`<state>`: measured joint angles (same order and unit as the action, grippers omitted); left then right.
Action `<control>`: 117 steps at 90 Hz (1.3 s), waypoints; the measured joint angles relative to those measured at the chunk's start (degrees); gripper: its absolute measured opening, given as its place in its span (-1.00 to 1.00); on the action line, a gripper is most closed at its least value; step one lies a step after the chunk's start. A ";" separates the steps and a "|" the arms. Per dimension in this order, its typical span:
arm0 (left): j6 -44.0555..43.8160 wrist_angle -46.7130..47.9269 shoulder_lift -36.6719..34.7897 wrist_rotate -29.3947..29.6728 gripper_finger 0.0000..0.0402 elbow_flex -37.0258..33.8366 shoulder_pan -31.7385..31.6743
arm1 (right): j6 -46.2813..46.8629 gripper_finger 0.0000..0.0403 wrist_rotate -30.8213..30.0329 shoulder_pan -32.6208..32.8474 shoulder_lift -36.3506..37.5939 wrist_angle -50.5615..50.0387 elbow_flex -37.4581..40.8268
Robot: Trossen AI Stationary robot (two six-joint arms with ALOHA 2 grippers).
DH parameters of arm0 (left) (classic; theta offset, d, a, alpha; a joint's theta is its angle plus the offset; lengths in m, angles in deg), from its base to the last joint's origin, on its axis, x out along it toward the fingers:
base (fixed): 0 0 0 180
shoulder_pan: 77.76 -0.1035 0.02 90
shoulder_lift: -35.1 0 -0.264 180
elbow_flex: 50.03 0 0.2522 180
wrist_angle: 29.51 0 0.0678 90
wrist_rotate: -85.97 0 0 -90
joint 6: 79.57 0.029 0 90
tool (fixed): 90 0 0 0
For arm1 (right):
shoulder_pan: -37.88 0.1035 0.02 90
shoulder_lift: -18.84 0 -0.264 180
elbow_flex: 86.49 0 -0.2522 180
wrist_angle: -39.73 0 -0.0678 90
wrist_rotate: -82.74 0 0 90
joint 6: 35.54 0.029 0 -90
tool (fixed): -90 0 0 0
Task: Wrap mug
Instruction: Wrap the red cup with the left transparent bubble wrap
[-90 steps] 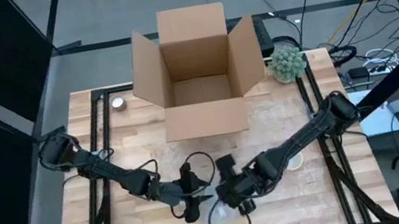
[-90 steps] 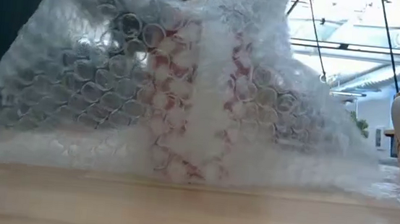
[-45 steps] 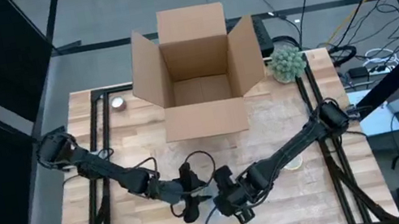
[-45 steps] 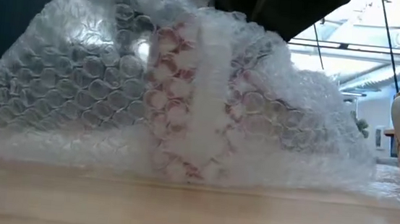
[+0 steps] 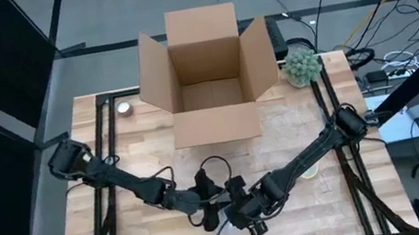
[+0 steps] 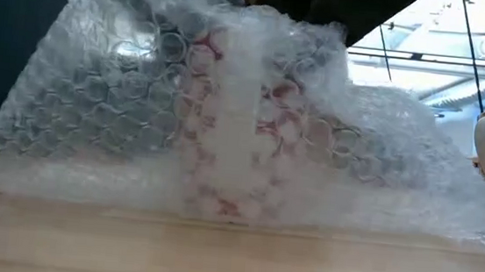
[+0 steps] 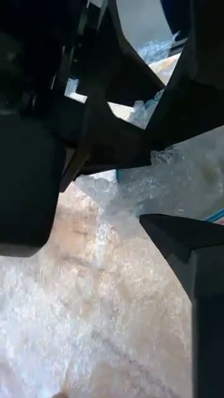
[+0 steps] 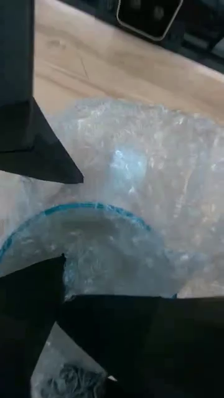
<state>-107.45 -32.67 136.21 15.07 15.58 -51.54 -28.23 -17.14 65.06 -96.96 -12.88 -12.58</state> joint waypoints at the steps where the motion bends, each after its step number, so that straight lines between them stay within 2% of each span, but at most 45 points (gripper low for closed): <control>1: 0.11 0.07 -0.07 0.00 -0.10 -0.01 0.00 | 0.02 0.00 -0.01 -0.03 0.01 -0.07 0.00; 24: 1.27 0.71 -0.46 0.03 -0.10 -0.12 0.04 | 4.74 0.08 2.60 0.17 4.26 -2.14 -0.02; 48: 1.34 0.67 -0.42 0.06 -0.10 -0.14 0.01 | 11.82 0.08 2.45 0.89 10.73 -9.92 -0.02; 68: 1.34 0.58 -0.41 -0.06 -0.10 -0.19 0.02 | 17.35 0.08 -0.86 0.77 12.96 -18.26 -0.04; 95: 1.34 0.26 -0.41 -1.35 -0.10 -0.19 0.07 | 17.73 0.08 -1.00 -0.25 12.65 -18.14 0.20; 117: 1.88 0.34 -1.23 -1.63 -0.10 -0.25 0.04 | 16.77 0.08 -0.74 -1.67 12.68 -13.87 5.59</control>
<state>-105.57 -32.33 134.99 13.45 15.32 -51.49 -11.46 -17.87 63.38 -84.29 -26.75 -6.99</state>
